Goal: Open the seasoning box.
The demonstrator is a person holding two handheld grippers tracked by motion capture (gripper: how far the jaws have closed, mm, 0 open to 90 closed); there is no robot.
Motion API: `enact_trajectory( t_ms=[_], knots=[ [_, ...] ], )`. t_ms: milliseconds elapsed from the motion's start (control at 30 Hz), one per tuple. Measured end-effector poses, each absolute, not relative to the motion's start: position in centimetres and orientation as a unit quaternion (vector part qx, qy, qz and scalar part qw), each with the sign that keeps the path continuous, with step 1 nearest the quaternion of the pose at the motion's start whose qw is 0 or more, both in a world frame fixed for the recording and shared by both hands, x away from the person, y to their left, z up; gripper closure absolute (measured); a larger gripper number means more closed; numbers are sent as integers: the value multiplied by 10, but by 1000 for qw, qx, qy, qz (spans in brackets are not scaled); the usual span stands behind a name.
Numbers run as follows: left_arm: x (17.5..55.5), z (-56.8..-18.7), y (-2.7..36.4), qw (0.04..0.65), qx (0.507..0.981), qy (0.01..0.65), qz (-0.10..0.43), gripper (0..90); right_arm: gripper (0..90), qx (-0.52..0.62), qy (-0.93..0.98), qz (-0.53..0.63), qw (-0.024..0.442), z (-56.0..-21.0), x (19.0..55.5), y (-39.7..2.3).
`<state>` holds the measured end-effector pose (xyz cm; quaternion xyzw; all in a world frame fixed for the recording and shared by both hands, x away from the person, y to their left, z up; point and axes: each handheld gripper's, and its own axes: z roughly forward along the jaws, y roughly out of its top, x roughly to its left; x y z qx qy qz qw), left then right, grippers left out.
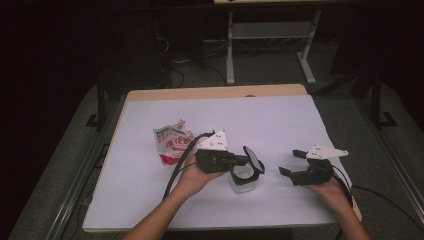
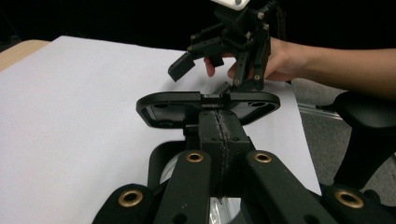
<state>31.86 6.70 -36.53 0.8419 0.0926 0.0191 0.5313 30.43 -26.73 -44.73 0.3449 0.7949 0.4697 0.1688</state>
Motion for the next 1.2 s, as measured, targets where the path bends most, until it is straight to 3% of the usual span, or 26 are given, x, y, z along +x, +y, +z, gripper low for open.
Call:
enact_trajectory(
  t_ms=[1200],
  knots=[
    [338, -361, 21, 522, 850, 72, 4, 900, 136, 349, 792, 474, 164, -448, 304, -270]
  ],
)
